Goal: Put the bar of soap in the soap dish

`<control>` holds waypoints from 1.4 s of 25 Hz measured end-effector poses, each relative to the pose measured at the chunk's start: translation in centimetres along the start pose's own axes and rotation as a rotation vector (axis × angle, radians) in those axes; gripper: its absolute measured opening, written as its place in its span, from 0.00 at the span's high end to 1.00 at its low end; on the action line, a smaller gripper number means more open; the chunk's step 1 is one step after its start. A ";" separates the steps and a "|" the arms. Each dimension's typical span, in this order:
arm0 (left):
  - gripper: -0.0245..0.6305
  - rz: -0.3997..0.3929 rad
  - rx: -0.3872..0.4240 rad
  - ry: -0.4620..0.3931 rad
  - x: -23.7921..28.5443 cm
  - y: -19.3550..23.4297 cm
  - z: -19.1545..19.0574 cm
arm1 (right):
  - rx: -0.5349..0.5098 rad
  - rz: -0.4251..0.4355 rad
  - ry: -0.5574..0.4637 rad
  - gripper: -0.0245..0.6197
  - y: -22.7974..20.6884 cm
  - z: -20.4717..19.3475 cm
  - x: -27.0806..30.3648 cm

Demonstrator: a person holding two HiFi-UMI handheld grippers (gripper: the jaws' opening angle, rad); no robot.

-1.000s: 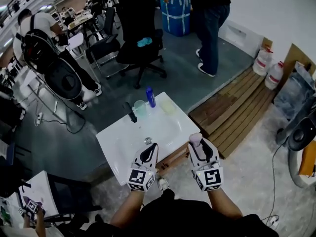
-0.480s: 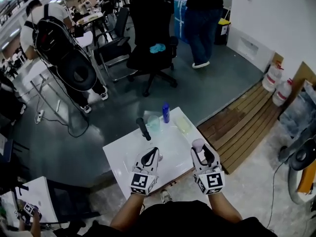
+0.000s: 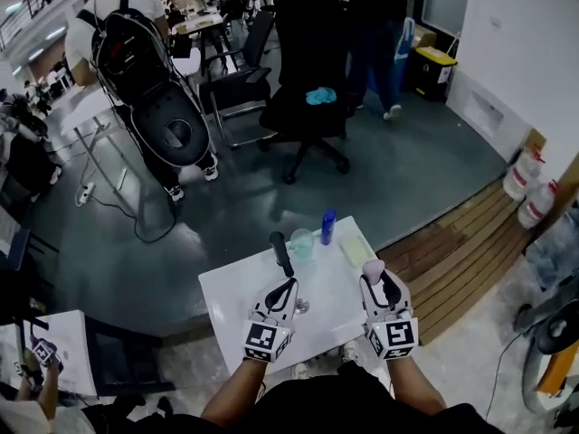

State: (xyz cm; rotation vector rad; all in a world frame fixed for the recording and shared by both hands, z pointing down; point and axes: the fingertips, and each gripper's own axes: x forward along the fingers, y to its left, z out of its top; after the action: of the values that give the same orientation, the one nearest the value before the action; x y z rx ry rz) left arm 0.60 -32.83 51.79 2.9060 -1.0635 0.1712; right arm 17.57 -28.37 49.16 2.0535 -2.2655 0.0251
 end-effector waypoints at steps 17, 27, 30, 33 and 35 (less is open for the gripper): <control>0.93 0.253 -0.027 0.074 3.2 4.1 -1.6 | -0.012 0.129 0.318 0.67 -6.7 -9.3 11.0; 0.93 0.335 -0.077 0.106 2.9 5.6 -3.6 | -0.015 0.159 0.673 0.68 -8.2 -19.1 15.3; 0.93 0.355 -0.083 0.120 2.5 5.8 -4.2 | 0.003 0.167 0.767 0.67 -8.2 -21.7 16.0; 0.93 0.372 -0.093 0.129 2.1 5.9 -4.9 | 0.012 0.169 0.840 0.67 -8.0 -23.3 16.7; 0.93 0.380 -0.098 0.132 1.8 6.0 -5.2 | 0.022 0.169 0.874 0.67 -7.9 -24.2 17.3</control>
State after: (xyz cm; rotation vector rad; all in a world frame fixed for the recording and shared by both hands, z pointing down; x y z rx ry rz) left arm -2.35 -38.18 57.18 2.5392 -1.5384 0.3074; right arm 25.00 -44.65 74.17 1.4091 -1.8323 0.7861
